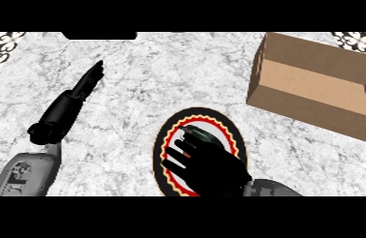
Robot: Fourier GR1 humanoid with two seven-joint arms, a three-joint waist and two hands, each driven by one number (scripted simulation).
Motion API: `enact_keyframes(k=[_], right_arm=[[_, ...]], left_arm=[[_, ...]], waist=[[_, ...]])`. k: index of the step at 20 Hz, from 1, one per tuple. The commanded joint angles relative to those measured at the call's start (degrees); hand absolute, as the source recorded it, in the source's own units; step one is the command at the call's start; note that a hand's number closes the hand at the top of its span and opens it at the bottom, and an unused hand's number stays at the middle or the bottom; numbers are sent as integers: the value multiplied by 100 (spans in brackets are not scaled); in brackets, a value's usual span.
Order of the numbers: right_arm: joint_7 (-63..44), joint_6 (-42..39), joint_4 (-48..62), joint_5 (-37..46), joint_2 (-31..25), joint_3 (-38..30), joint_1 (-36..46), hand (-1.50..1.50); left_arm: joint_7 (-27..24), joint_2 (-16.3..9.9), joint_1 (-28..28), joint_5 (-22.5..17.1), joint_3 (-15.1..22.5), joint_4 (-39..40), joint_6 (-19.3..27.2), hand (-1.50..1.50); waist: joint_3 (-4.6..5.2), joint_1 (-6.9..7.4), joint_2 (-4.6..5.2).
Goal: Pick the sweet potato from the plate and place it in the cardboard box
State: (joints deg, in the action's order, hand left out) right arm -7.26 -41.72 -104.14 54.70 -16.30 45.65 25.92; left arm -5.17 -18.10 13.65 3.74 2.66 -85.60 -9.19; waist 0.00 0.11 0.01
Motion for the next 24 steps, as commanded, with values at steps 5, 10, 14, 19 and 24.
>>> enact_keyframes(k=[5, 10, 14, 19, 24], right_arm=[[619, 139, 97, 489, -16, -98, -538, -150], [860, 530, 1004, 1037, 276, -116, -273, -150], [827, 603, 565, 1381, 73, -30, -787, -150], [1295, 750, 1839, 1382, 671, -484, -218, -150], [2003, 1381, 2127, 1714, 551, -218, -261, 150]], left_arm=[[245, 171, 165, 167, -155, -123, -104, 0], [266, 392, 35, 344, -79, -249, 1, 0], [212, 150, -11, 61, -417, -269, -435, 0], [422, 373, -563, 388, -97, -1007, -287, 0], [269, 364, -17, 406, -352, -316, -336, 0]], waist=[[-1, -19, -3], [0, -5, 1], [0, -18, -5], [-2, 45, -6], [-1, 5, 5]])
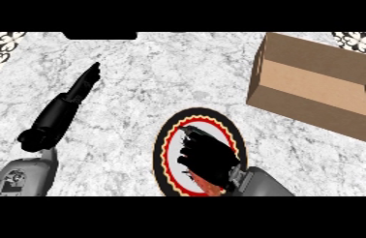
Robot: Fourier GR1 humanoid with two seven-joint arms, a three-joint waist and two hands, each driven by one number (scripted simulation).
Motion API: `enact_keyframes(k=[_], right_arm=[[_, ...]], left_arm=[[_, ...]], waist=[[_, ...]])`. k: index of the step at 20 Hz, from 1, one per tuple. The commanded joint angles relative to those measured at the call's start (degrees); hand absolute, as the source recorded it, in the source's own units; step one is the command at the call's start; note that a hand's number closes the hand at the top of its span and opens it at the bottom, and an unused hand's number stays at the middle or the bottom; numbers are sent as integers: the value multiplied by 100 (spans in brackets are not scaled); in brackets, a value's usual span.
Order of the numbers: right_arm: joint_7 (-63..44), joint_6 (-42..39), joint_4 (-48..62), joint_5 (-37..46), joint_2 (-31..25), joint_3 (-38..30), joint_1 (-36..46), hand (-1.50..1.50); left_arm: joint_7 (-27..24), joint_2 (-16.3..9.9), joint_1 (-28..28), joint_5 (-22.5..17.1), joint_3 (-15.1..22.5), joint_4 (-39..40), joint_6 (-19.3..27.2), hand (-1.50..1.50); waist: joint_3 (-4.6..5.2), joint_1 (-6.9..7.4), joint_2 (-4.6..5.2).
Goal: Pick the sweet potato from the plate and place it in the cardboard box
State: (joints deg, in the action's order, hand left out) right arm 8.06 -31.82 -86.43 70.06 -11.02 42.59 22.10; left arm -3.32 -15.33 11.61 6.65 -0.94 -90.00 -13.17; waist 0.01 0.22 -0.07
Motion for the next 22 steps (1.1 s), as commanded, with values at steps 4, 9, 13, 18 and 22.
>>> enact_keyframes(k=[4, 9, 13, 18, 22], right_arm=[[826, 883, 510, 251, 214, 2, 160, 150], [919, 925, -37, 327, 323, -249, -81, 150], [1195, 1316, -237, -335, -408, -891, -1031, 150], [1305, 1646, -971, -507, -420, -1072, -1638, 150], [1379, 1468, -1714, -728, -372, -1424, -1367, 150]], left_arm=[[-168, 90, -379, 31, 15, -107, -117, 0], [-442, 307, 112, 319, -3, 513, 144, 0], [-231, 234, -163, 285, -4, 122, 106, 0], [-222, 202, -182, 229, -88, 111, -16, 0], [83, 227, 26, 66, -141, 24, -124, 0]], waist=[[-2, 23, 8], [-1, -32, 7], [-4, -64, -3], [-2, -46, 1], [-2, -36, -1]])
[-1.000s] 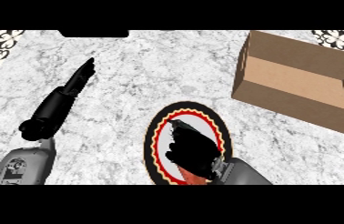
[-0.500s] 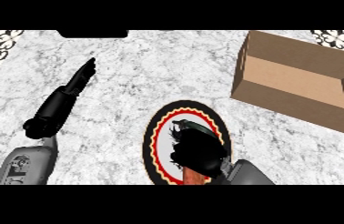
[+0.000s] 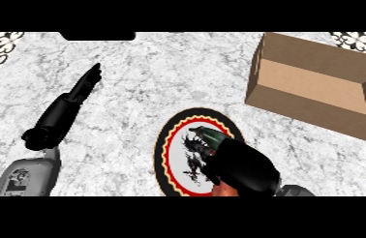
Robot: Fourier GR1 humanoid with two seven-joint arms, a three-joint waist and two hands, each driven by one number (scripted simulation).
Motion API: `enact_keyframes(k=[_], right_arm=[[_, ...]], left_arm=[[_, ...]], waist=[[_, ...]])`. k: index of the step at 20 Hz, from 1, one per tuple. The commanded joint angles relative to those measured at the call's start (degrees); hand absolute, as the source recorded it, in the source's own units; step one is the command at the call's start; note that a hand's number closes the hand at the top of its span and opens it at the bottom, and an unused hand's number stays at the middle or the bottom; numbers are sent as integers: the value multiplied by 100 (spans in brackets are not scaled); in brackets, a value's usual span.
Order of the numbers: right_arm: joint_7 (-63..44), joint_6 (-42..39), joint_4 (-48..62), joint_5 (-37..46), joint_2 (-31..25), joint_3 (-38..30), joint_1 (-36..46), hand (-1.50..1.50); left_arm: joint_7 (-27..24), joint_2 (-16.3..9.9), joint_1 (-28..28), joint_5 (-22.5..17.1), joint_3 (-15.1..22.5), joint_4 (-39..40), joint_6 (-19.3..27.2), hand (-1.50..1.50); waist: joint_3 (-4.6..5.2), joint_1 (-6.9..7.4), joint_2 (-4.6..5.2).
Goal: Pick the sweet potato from the plate and place it in the cardboard box
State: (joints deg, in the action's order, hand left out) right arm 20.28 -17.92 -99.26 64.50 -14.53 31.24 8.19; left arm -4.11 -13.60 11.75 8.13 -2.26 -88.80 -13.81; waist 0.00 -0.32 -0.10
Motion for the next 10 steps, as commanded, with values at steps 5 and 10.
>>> enact_keyframes(k=[5, 10], right_arm=[[-217, -645, -2177, -473, -168, -716, 159, 150], [-877, -795, -2782, -1189, 150, -1808, -175, 150]], left_arm=[[-175, -135, -91, -44, -179, 110, -110, 0], [-232, 40, -54, 70, -82, 117, 43, 0]], waist=[[6, -22, -11], [4, -54, -1]])
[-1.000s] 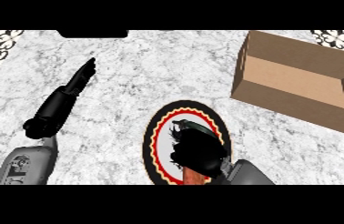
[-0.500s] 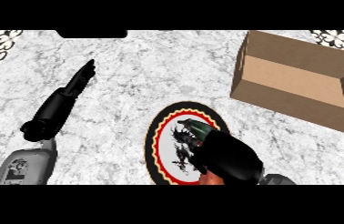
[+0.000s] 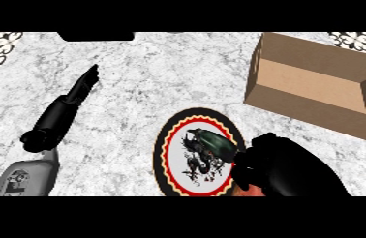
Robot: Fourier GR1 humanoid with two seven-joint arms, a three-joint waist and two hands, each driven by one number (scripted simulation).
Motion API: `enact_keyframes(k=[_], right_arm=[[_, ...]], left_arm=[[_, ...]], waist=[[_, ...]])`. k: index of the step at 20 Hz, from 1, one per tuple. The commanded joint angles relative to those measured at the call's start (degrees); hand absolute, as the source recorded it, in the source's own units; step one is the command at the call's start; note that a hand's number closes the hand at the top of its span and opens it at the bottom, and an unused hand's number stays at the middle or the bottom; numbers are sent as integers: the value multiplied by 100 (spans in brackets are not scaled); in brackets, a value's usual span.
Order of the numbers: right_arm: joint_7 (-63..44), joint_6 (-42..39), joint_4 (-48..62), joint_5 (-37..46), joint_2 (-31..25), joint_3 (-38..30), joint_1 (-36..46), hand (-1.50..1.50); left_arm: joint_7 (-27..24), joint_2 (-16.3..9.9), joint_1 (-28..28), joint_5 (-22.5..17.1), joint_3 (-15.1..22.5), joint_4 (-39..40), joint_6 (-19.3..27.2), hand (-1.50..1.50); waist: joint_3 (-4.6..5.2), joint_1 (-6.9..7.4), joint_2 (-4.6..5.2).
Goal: Pick the sweet potato from the plate and place it in the cardboard box
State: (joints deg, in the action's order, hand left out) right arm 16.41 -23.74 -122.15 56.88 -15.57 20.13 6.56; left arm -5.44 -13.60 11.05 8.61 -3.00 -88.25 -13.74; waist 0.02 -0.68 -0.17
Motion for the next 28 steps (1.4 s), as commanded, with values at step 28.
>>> enact_keyframes(k=[28], right_arm=[[75, -846, 5941, -667, -2068, -3153, 3374, 150]], left_arm=[[31, 112, 112, 73, 80, -94, -112, 0]], waist=[[-5, 224, 67]])
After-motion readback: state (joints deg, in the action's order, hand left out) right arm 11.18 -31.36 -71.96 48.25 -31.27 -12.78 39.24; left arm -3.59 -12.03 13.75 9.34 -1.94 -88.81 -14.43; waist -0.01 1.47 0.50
